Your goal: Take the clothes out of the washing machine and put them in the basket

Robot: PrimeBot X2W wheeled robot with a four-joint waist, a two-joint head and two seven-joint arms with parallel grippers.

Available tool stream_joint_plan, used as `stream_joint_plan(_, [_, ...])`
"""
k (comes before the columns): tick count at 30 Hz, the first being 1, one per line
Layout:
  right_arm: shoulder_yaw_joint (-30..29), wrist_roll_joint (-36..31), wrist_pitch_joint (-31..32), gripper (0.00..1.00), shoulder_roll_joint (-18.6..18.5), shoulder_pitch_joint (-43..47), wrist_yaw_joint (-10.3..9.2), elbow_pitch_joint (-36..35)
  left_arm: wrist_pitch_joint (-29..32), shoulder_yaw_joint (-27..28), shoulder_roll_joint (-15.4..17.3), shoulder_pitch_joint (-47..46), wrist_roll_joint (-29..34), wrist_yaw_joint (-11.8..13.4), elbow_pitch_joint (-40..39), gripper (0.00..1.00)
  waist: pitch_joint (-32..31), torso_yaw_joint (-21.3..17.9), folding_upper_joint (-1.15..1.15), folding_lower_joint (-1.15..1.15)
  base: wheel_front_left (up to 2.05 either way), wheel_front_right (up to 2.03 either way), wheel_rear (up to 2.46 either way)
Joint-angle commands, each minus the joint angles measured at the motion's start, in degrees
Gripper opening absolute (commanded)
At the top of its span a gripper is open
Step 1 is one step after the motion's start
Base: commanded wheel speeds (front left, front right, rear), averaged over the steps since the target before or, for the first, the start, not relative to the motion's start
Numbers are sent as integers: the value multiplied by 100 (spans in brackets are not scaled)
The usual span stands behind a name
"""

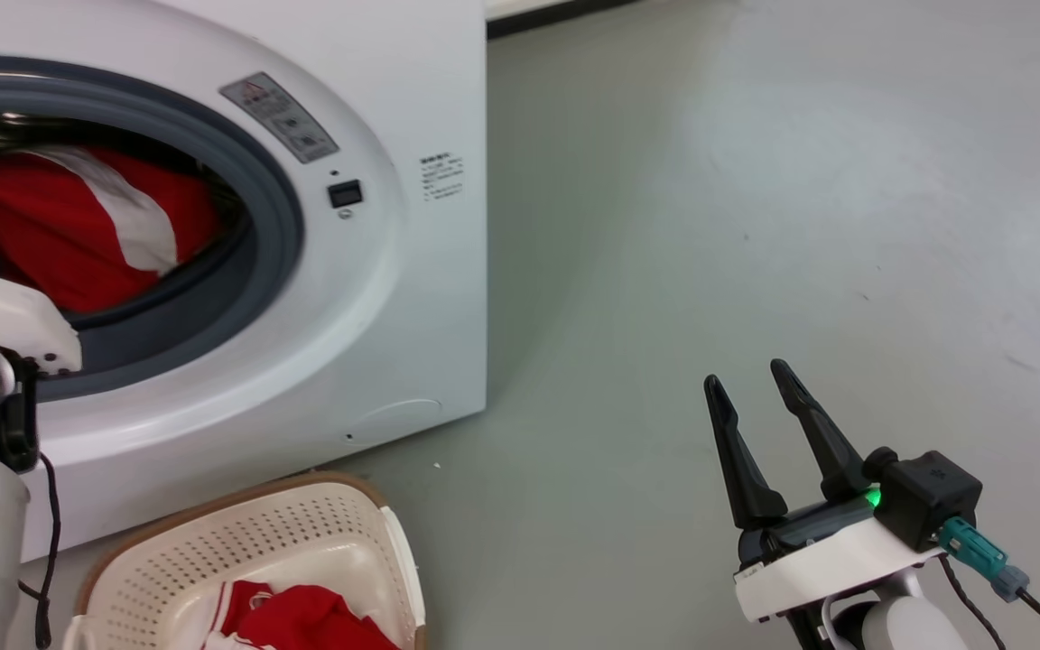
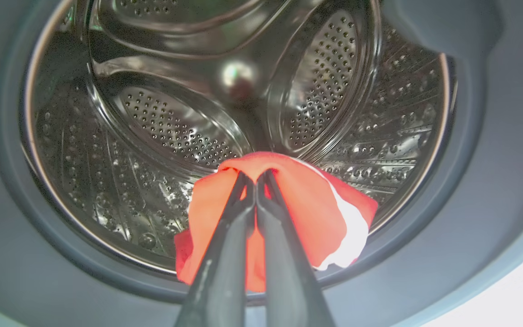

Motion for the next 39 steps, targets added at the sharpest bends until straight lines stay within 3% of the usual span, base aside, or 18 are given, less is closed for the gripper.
stream_joint_plan(1, [-18, -40, 6, 100, 4, 53, -4, -28, -42, 4, -21, 96, 15, 21, -74, 0, -178, 166, 0, 2, 0, 0, 0])
stream_joint_plan(11, [-176, -172, 251, 100, 4, 360, -4, -250, 273, -64, -274, 1184, -122, 275, -1651, 0, -640, 519, 0, 2, 0, 0, 0])
stream_joint_plan(24, [-392, -360, 562, 100, 5, 673, -4, -622, 1168, -84, -345, 3112, -150, 1159, -4798, 0, -840, 1048, 0, 2, 0, 0, 0])
stream_joint_plan(29, [-402, -432, 654, 100, 5, 665, -4, -740, 1364, -161, -420, 3732, -76, 1470, -5636, 0, -749, 1257, 0, 2, 0, 0, 0])
stream_joint_plan(34, [-418, -470, 701, 100, 5, 588, -4, -814, 1488, -364, -602, 4237, -87, 1658, -5931, 0, -610, 1454, 0, 2, 0, 0, 0])
stream_joint_plan(39, [-377, -468, 687, 100, 5, 441, -4, -856, 1381, -568, -880, 4581, -260, 1612, -5495, 0, -417, 1551, 0, 2, 0, 0, 0])
